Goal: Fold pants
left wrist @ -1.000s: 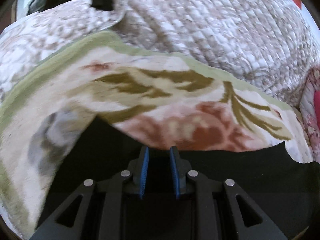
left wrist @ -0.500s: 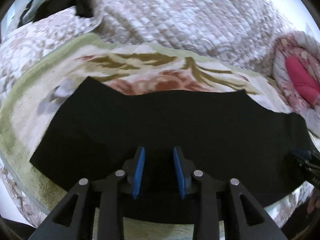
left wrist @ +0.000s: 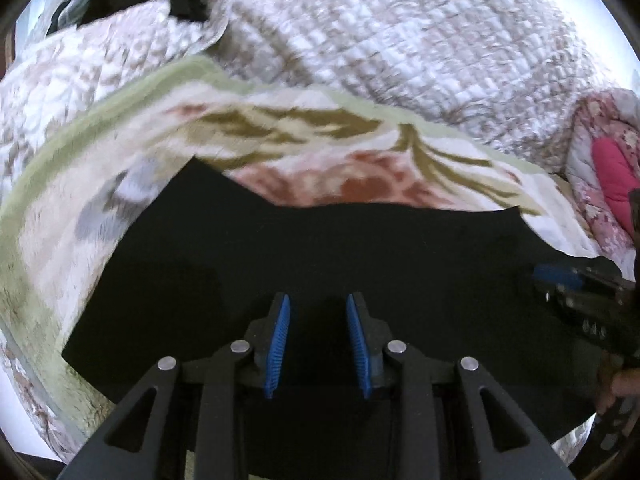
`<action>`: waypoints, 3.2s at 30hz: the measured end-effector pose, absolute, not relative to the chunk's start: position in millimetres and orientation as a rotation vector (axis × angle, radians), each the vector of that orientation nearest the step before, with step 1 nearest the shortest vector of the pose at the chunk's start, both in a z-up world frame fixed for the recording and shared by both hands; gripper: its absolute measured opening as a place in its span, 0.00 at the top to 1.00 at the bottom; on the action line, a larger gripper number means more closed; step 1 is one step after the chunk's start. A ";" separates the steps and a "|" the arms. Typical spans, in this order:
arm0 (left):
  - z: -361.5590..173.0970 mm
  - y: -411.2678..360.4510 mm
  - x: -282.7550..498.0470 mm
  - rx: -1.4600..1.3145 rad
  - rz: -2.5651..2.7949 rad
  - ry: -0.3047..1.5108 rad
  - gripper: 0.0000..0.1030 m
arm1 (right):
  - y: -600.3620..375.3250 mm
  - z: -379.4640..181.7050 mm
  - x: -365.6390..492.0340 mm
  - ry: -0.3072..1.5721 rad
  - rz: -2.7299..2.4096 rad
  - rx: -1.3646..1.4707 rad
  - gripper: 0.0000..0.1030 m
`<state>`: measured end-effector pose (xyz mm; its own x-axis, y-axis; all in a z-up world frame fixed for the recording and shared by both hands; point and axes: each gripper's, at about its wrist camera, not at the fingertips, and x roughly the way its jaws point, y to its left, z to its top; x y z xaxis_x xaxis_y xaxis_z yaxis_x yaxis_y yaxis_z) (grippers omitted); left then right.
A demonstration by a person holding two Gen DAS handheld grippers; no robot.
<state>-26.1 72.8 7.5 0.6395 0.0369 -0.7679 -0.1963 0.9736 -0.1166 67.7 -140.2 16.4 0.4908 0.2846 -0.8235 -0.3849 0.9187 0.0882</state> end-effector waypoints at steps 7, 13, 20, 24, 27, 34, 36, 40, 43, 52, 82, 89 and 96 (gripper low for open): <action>6.9 78.1 -26.6 -0.215 0.141 0.858 0.69 | -142.8 18.7 106.0 0.956 0.343 -0.097 0.62; 8.0 82.6 -26.6 -0.219 0.158 0.848 0.69 | -153.9 23.2 110.2 0.931 0.326 -0.055 0.62; 14.7 112.0 -39.3 -0.265 0.276 0.811 0.69 | -200.4 42.1 51.2 0.873 0.291 0.014 0.61; 17.2 100.8 -51.1 -0.273 0.214 0.808 0.69 | -226.2 38.4 1.4 0.849 0.236 0.022 0.60; 21.1 78.5 -59.0 -0.245 0.141 0.790 0.68 | -236.9 29.6 -30.2 0.855 0.209 0.049 0.60; 8.4 50.1 -62.3 -0.132 0.103 0.831 0.61 | -231.2 18.1 -33.0 0.900 0.188 0.016 0.55; 10.6 52.1 -67.1 -0.151 0.101 0.826 0.61 | -227.5 22.6 -37.7 0.882 0.188 0.010 0.55; 10.3 52.9 -79.9 -0.152 0.121 0.817 0.61 | -217.4 27.9 -52.9 0.829 0.254 0.018 0.55; 9.5 52.9 -84.6 -0.138 0.133 0.813 0.62 | -206.2 22.6 -60.0 0.828 0.284 -0.012 0.55; 7.2 59.0 -82.8 -0.145 0.160 0.815 0.62 | -189.7 9.6 -61.7 0.828 0.304 -0.082 0.40; -0.1 140.2 -114.5 -0.473 0.300 0.730 0.54 | -192.3 17.8 -55.4 0.815 0.316 0.004 0.40; -1.0 146.6 -94.2 -0.455 0.310 0.704 0.54 | -197.1 19.1 -53.0 0.816 0.308 0.045 0.40; 6.1 141.7 -86.0 -0.404 0.325 0.724 0.93 | -202.4 25.9 -56.2 0.791 0.300 0.068 0.40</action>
